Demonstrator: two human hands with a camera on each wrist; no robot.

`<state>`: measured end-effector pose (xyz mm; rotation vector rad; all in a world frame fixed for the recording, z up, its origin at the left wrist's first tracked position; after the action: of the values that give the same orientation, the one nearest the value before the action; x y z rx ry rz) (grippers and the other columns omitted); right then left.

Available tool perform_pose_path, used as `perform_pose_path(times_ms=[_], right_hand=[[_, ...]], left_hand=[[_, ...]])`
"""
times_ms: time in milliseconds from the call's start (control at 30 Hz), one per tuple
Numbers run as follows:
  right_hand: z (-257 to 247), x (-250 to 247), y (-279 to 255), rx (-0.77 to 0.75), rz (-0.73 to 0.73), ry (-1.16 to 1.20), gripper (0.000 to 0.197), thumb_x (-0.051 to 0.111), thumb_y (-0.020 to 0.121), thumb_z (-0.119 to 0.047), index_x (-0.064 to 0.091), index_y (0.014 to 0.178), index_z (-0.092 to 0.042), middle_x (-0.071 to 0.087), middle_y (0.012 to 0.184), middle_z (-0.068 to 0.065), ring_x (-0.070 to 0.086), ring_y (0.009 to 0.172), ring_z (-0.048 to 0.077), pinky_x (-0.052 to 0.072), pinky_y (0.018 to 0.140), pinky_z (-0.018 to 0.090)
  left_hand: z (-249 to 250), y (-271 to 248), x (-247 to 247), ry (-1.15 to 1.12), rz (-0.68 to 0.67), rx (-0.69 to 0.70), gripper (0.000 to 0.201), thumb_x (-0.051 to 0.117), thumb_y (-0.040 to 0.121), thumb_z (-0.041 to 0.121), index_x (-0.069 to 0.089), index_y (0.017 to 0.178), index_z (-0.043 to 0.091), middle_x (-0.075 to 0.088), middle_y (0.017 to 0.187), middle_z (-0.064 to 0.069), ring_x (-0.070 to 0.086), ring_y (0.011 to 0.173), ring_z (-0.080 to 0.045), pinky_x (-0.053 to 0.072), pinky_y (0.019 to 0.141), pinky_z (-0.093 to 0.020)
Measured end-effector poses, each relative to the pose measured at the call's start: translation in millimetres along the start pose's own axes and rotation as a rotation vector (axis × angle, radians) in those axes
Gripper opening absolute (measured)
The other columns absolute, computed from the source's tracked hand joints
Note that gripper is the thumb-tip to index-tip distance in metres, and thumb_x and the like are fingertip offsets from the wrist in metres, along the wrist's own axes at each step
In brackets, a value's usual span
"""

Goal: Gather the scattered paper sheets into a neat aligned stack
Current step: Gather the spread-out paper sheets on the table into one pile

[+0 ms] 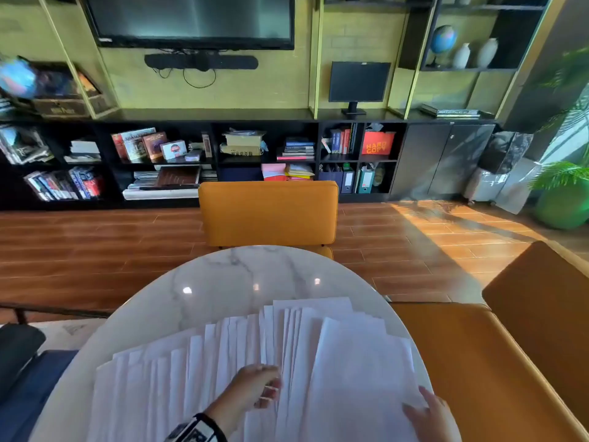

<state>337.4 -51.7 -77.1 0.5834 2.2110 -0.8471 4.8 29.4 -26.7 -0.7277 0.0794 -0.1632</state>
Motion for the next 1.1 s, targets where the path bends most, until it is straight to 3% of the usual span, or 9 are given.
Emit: perform_pose_path(times_ms=[167, 300, 433, 600, 667, 733, 833, 1000, 1100], right_hand=[[-15.3, -0.7, 13.4, 0.055, -0.157, -0.091, 0.079, 0.066, 0.079, -0.039, 0.034, 0.142, -0.005, 0.044, 0.143, 0.015, 0.043, 0.132, 0.028, 0.034, 0.110, 0.036], [-13.3, 5.8, 23.8, 0.083, -0.230, -0.082, 0.065, 0.062, 0.081, -0.044, 0.048, 0.129, -0.003, 0.054, 0.134, 0.017, 0.052, 0.121, 0.030, 0.039, 0.101, 0.036], [-15.4, 12.7, 25.4, 0.057, -0.287, -0.037, 0.058, 0.062, 0.078, -0.046, 0.053, 0.116, -0.003, 0.060, 0.111, 0.015, 0.054, 0.104, 0.028, 0.037, 0.082, 0.033], [-28.3, 14.9, 29.7, 0.050, -0.281, 0.009, 0.065, 0.063, 0.083, -0.037, 0.045, 0.136, -0.004, 0.056, 0.129, 0.017, 0.051, 0.122, 0.030, 0.037, 0.103, 0.037], [-30.1, 19.0, 34.0, 0.031, -0.296, 0.067, 0.057, 0.066, 0.081, -0.033, 0.053, 0.129, -0.004, 0.062, 0.115, 0.017, 0.057, 0.107, 0.030, 0.043, 0.093, 0.038], [-32.0, 24.5, 37.4, 0.031, -0.311, 0.124, 0.054, 0.069, 0.079, -0.029, 0.056, 0.127, -0.008, 0.065, 0.106, 0.016, 0.060, 0.100, 0.030, 0.047, 0.086, 0.038], [-37.6, 31.0, 36.8, 0.040, -0.325, 0.146, 0.067, 0.066, 0.081, -0.029, 0.040, 0.141, -0.013, 0.063, 0.109, 0.012, 0.058, 0.102, 0.029, 0.051, 0.092, 0.046], [-42.6, 33.7, 36.8, 0.064, -0.300, 0.189, 0.082, 0.066, 0.080, -0.037, 0.025, 0.147, -0.012, 0.049, 0.138, 0.019, 0.053, 0.120, 0.034, 0.046, 0.100, 0.048], [-39.9, 31.7, 39.8, 0.043, -0.275, 0.279, 0.070, 0.070, 0.079, -0.032, 0.042, 0.136, -0.003, 0.059, 0.124, 0.020, 0.057, 0.105, 0.030, 0.046, 0.092, 0.039]], left_hand=[[11.2, 26.6, 34.2, -0.013, 0.051, -0.010, 0.011, 0.056, 0.086, 0.007, 0.059, 0.076, 0.007, 0.058, 0.065, -0.008, 0.056, 0.054, -0.018, 0.047, 0.053, -0.023], [14.5, 42.7, 44.2, 0.191, 0.196, 0.094, 0.013, 0.054, 0.082, 0.019, 0.046, 0.071, 0.021, 0.043, 0.073, 0.001, 0.044, 0.069, -0.015, 0.031, 0.071, -0.023], [13.5, 52.6, 46.2, 0.178, 0.230, 0.057, 0.017, 0.056, 0.080, 0.016, 0.061, 0.079, 0.000, 0.042, 0.062, 0.001, 0.041, 0.059, -0.018, 0.030, 0.063, -0.025], [17.1, 65.0, 54.5, 0.249, 0.195, 0.071, 0.024, 0.057, 0.070, 0.025, 0.042, 0.053, 0.018, 0.042, 0.051, 0.004, 0.040, 0.052, -0.015, 0.028, 0.056, -0.026], [14.4, 67.2, 61.3, 0.336, 0.170, 0.072, 0.023, 0.058, 0.070, 0.030, 0.048, 0.057, 0.014, 0.049, 0.055, 0.002, 0.047, 0.054, -0.015, 0.030, 0.058, -0.026], [7.5, 72.9, 69.9, 0.437, 0.143, 0.084, 0.027, 0.058, 0.081, 0.030, 0.059, 0.083, 0.003, 0.065, 0.086, -0.011, 0.065, 0.082, -0.025, 0.039, 0.067, -0.029], [3.1, 68.7, 87.2, 0.437, 0.079, 0.118, 0.023, 0.055, 0.086, 0.026, 0.058, 0.106, 0.015, 0.067, 0.112, -0.010, 0.065, 0.103, -0.027, 0.050, 0.084, -0.030], [4.2, 58.3, 95.2, 0.342, 0.071, 0.169, 0.025, 0.052, 0.085, 0.019, 0.063, 0.108, 0.022, 0.070, 0.102, -0.001, 0.065, 0.089, -0.020, 0.050, 0.078, -0.027], [8.8, 54.9, 84.5, 0.234, 0.087, 0.175, 0.014, 0.055, 0.088, 0.014, 0.064, 0.094, 0.023, 0.068, 0.084, -0.001, 0.060, 0.074, -0.018, 0.045, 0.062, -0.022]])
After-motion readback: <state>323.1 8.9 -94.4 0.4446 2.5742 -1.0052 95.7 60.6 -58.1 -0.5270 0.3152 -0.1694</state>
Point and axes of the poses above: each hand's wrist, its own y-axis towards the middle knuckle, its own x-axis out of the palm, z = x × y, the point moved 4 cm from there along y, towards the middle knuckle
